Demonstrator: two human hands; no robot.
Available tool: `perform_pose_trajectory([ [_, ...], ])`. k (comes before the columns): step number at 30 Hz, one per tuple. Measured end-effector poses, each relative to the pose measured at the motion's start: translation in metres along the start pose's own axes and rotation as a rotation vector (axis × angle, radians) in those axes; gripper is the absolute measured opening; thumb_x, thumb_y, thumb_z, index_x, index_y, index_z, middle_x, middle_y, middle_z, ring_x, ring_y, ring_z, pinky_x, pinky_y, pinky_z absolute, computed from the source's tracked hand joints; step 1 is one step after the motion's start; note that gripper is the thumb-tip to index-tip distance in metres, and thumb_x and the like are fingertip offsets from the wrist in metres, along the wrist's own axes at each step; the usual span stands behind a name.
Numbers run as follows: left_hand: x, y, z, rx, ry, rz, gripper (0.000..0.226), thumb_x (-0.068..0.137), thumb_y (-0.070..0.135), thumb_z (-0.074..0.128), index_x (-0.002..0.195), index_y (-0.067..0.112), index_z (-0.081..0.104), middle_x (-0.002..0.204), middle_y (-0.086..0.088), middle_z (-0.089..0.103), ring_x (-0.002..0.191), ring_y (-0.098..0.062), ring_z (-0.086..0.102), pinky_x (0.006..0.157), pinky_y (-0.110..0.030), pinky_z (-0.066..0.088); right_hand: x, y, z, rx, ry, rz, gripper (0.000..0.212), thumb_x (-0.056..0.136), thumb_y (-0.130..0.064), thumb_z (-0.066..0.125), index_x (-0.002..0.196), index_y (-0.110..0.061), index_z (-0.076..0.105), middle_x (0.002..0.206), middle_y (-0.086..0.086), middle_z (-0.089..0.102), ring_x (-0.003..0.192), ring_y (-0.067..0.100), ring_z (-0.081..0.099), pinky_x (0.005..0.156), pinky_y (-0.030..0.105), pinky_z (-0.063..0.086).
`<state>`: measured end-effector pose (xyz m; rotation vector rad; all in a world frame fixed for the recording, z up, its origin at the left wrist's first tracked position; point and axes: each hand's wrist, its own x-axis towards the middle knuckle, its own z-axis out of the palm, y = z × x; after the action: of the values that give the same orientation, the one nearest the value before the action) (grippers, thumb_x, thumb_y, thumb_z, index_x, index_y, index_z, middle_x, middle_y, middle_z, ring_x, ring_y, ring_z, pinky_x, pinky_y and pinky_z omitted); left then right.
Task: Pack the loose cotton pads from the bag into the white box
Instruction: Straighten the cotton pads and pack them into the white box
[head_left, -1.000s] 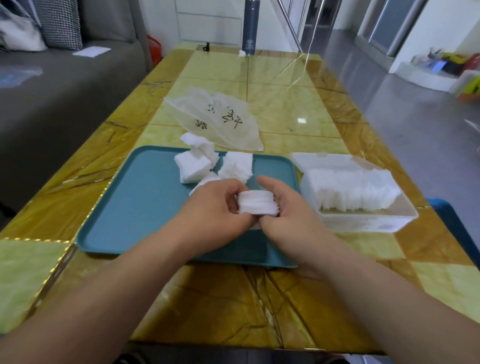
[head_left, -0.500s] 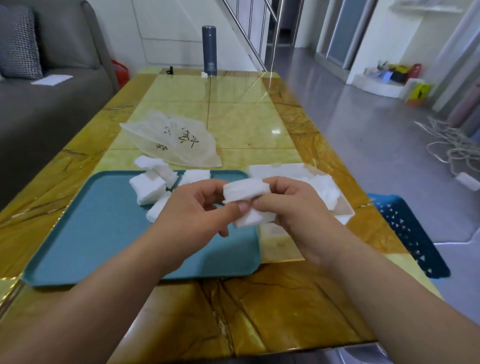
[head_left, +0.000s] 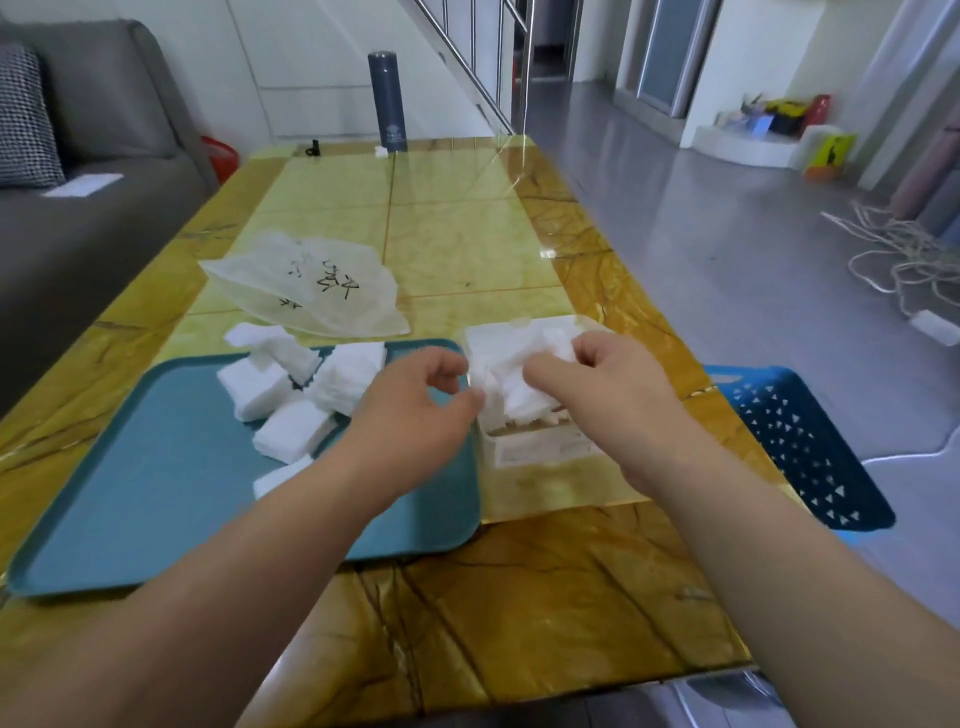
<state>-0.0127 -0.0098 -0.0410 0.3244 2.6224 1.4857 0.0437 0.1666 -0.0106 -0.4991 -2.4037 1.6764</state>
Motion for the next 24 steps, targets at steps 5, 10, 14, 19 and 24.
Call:
perform_pose_trajectory([
  [5, -0.007, -0.008, 0.007, -0.070, -0.084, -0.139, 0.052, 0.092, 0.043, 0.073, 0.139, 0.037, 0.051, 0.123, 0.017, 0.057, 0.097, -0.004, 0.059, 0.070, -0.022, 0.046, 0.004, 0.000, 0.009, -0.210, 0.014, -0.013, 0.046, 0.082, -0.025, 0.068, 0.062, -0.021, 0.027, 0.055, -0.009, 0.026, 0.048, 0.012, 0.027, 0.048, 0.028, 0.023],
  [10, -0.008, -0.013, 0.008, -0.107, -0.073, -0.133, 0.056, 0.092, 0.044, 0.074, 0.143, 0.036, 0.051, 0.133, 0.015, 0.056, 0.108, -0.008, 0.060, 0.072, -0.018, 0.047, 0.013, -0.004, 0.013, -0.363, -0.042, 0.031, 0.048, 0.079, -0.030, 0.071, 0.057, -0.019, 0.029, 0.051, -0.009, 0.027, 0.047, 0.013, 0.031, 0.049, 0.029, 0.025],
  [14, -0.009, -0.015, 0.007, -0.107, -0.073, -0.120, 0.060, 0.090, 0.047, 0.075, 0.144, 0.036, 0.050, 0.131, 0.017, 0.057, 0.105, -0.004, 0.058, 0.067, -0.014, 0.044, 0.021, 0.002, 0.022, -0.638, -0.094, 0.086, 0.040, 0.081, -0.036, 0.069, 0.065, -0.021, 0.036, 0.062, -0.005, 0.038, 0.058, 0.016, 0.041, 0.052, 0.029, 0.029],
  [19, -0.012, -0.019, 0.009, -0.128, -0.082, -0.143, 0.059, 0.090, 0.053, 0.073, 0.142, 0.038, 0.050, 0.128, 0.019, 0.058, 0.107, -0.009, 0.063, 0.073, -0.018, 0.047, 0.027, -0.003, 0.032, -0.869, -0.072, 0.085, 0.032, 0.079, -0.043, 0.072, 0.088, -0.018, 0.055, 0.079, -0.001, 0.057, 0.082, 0.024, 0.062, 0.067, 0.033, 0.047],
  [24, -0.012, -0.020, 0.009, -0.133, -0.095, -0.150, 0.059, 0.091, 0.054, 0.070, 0.144, 0.041, 0.048, 0.125, 0.016, 0.062, 0.101, -0.010, 0.066, 0.070, -0.019, 0.048, 0.027, -0.004, 0.033, -0.888, -0.163, 0.077, 0.046, 0.087, -0.060, 0.066, 0.074, -0.021, 0.045, 0.073, -0.002, 0.053, 0.074, 0.022, 0.058, 0.066, 0.034, 0.044],
])
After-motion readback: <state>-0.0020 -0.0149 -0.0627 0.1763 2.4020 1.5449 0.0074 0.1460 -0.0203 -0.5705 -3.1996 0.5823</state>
